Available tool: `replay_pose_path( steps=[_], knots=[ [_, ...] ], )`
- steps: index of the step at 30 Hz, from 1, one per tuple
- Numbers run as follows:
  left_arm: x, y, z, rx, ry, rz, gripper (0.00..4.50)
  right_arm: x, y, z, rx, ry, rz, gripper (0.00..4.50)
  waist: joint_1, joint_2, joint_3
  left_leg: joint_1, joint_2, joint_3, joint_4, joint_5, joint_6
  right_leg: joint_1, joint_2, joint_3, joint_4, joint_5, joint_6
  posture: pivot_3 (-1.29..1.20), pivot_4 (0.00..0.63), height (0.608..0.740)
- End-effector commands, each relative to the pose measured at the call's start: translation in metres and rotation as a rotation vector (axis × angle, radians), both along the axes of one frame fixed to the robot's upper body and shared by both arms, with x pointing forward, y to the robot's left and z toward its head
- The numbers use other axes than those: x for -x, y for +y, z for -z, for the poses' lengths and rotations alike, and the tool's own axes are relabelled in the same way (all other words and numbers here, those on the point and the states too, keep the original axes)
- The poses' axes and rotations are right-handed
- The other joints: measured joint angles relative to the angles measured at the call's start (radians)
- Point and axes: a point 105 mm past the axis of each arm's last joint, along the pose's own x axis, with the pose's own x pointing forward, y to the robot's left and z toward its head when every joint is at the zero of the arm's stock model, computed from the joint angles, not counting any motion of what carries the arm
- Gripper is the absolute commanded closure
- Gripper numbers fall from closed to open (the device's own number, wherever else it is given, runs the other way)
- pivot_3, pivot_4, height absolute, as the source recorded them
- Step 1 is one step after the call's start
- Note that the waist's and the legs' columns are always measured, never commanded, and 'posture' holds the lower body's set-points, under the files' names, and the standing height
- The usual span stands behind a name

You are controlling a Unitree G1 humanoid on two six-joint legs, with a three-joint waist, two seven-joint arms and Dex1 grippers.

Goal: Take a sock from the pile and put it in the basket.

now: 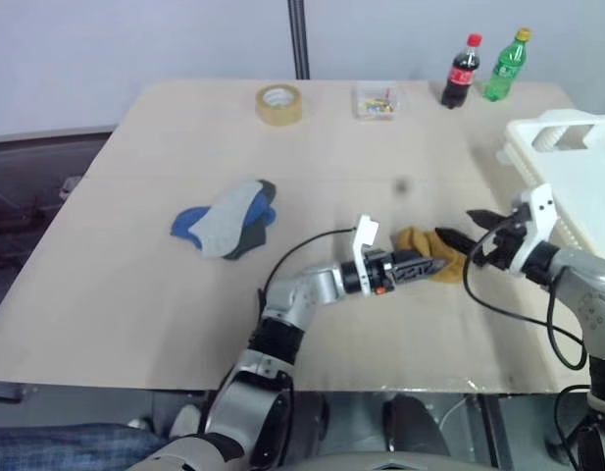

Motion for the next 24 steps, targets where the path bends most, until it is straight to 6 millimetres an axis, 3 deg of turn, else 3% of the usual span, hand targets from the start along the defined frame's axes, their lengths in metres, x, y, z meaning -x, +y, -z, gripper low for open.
replay_pose_path(
  steps=[1, 5, 11, 20, 24],
  knots=[
    [0.001, -0.005, -0.008, 0.035, -0.024, 0.008, 0.00, 0.001, 0.014, 0.010, 0.110, -0.026, -0.051, 0.06, -0.001, 0.000, 0.000, 0.000, 0.000, 0.000, 0.000, 0.000, 0.000, 0.000, 0.000, 0.000, 0.000, 0.000, 0.000, 0.00, 0.150, 0.740],
    [0.004, -0.004, -0.007, 0.030, -0.036, 0.015, 0.00, -0.001, 0.021, 0.016, 0.157, -0.033, -0.081, 0.06, -0.003, 0.000, 0.000, 0.000, 0.000, 0.000, 0.000, 0.000, 0.000, 0.000, 0.000, 0.000, 0.000, 0.000, 0.000, 0.00, 0.150, 0.740],
    [0.006, 0.002, -0.005, 0.019, -0.051, 0.011, 0.00, -0.015, -0.002, 0.012, 0.129, -0.015, 0.059, 0.06, -0.008, 0.000, 0.000, 0.000, 0.000, 0.000, 0.000, 0.000, 0.000, 0.000, 0.000, 0.000, 0.001, 0.000, 0.000, 0.00, 0.150, 0.740],
    [0.010, 0.014, 0.002, -0.012, -0.063, 0.008, 0.00, -0.008, -0.007, 0.006, -0.027, 0.057, 0.089, 0.06, -0.007, 0.000, 0.000, 0.000, 0.000, 0.000, 0.000, 0.000, 0.000, 0.000, 0.000, 0.000, 0.001, 0.000, 0.000, 0.00, 0.150, 0.740],
    [0.008, 0.016, 0.001, -0.015, -0.070, -0.001, 0.00, -0.003, -0.009, 0.019, 0.026, 0.125, 0.084, 0.06, -0.006, 0.000, 0.000, 0.000, 0.000, 0.000, 0.000, 0.000, 0.000, 0.000, 0.000, 0.000, 0.001, 0.000, 0.000, 0.00, 0.150, 0.740]
  ],
)
